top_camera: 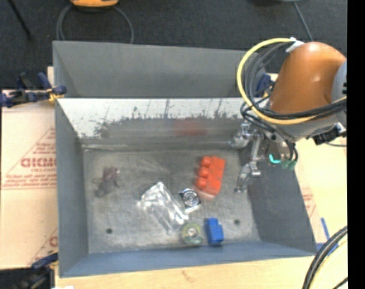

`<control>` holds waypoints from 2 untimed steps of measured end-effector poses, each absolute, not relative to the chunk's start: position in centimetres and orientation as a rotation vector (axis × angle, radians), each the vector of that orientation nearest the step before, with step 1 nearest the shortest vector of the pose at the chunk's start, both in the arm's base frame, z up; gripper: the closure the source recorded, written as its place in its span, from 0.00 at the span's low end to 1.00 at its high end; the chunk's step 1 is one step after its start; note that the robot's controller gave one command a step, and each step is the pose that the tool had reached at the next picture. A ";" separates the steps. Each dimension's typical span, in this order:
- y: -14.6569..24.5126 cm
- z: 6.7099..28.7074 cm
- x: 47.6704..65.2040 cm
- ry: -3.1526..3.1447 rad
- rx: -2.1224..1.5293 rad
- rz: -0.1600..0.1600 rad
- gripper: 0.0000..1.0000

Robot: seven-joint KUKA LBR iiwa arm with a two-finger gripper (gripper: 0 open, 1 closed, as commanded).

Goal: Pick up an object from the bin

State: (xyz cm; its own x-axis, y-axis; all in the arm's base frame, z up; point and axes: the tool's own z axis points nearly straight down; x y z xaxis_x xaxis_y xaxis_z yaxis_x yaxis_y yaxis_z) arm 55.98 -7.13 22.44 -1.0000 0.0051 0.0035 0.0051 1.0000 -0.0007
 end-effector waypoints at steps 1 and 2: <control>-3.0 18.0 63.4 -3.142 0.175 -0.001 0.00; -7.4 7.5 60.5 -3.082 0.654 0.004 0.00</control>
Offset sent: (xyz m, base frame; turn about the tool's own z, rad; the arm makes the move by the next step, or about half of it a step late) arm 0.0718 0.0403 -0.0432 -0.1164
